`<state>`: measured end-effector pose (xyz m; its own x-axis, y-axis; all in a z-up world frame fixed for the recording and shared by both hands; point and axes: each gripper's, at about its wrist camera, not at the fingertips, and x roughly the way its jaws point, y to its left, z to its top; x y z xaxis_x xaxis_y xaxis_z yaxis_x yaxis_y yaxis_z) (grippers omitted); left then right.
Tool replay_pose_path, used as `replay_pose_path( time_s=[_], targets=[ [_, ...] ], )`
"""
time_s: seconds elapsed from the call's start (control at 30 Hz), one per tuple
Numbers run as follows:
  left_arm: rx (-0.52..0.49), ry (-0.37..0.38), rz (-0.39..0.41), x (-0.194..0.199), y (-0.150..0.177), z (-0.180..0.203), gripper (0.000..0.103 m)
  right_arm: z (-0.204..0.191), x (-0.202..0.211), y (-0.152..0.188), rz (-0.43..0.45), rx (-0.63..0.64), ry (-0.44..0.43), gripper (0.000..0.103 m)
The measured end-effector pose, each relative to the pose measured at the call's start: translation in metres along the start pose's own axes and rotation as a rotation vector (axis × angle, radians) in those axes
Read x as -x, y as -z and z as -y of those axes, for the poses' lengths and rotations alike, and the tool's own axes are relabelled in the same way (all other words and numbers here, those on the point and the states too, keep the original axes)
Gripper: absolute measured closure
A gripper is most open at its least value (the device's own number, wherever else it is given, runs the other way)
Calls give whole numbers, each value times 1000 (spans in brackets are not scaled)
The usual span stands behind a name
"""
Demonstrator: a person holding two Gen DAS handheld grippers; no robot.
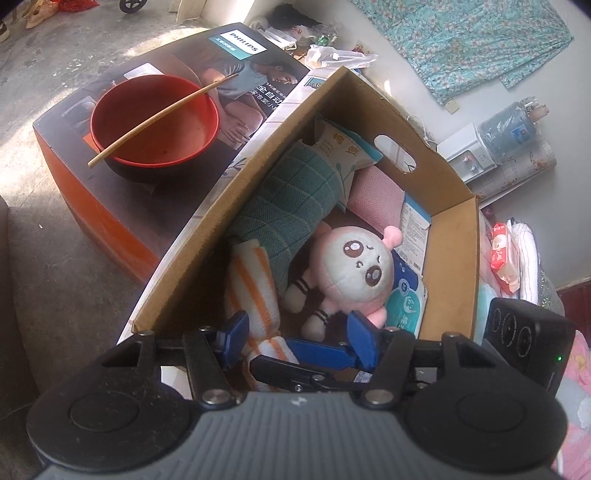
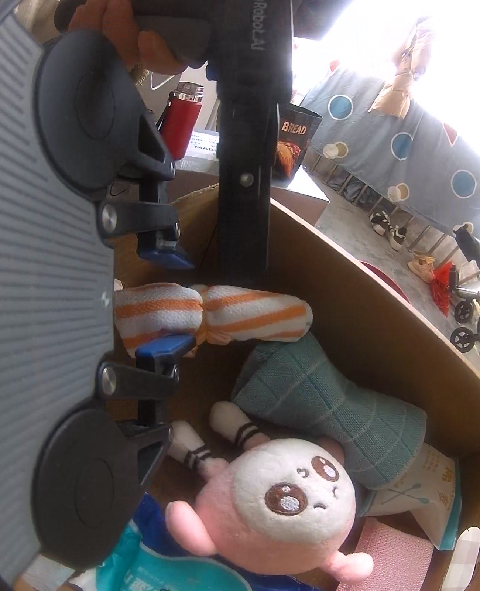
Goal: Organize soft objects
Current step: 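Open the left tool to release the socks inside the box, then grasp the gold snack packet with the right tool while the left tool reaches the green scrunchie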
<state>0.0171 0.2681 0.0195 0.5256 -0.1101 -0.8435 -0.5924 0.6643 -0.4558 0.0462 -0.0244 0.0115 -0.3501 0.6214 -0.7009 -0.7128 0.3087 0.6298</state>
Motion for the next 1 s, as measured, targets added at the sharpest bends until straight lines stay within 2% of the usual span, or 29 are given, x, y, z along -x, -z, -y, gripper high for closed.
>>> replay_pose_path(
  time_s=[0.07,0.17,0.33,0.5,0.57,0.83,0.93,1.0],
  targets=[
    [5,6,5,3,0,-1,41,2,-8,-2,-47,1,-5,63],
    [5,13,14,7,-1,-2,41,-4,-5,-2,-42,22,21,60],
    [-1,28,34,12,-2,0,40,-6,14,-1,9,3,8,55],
    [-41,56,80,21,1,11,31,-5,40,13,114,4,38,49],
    [-67,64,97,22,1,20,25,-5,57,24,181,5,61,46],
    [-205,110,130,14,10,75,17,-5,151,89,520,5,212,35],
    [-266,131,119,5,18,101,16,-4,185,122,634,7,306,29],
    [-314,152,90,-5,27,120,16,-1,207,147,702,8,403,26]
  ],
)
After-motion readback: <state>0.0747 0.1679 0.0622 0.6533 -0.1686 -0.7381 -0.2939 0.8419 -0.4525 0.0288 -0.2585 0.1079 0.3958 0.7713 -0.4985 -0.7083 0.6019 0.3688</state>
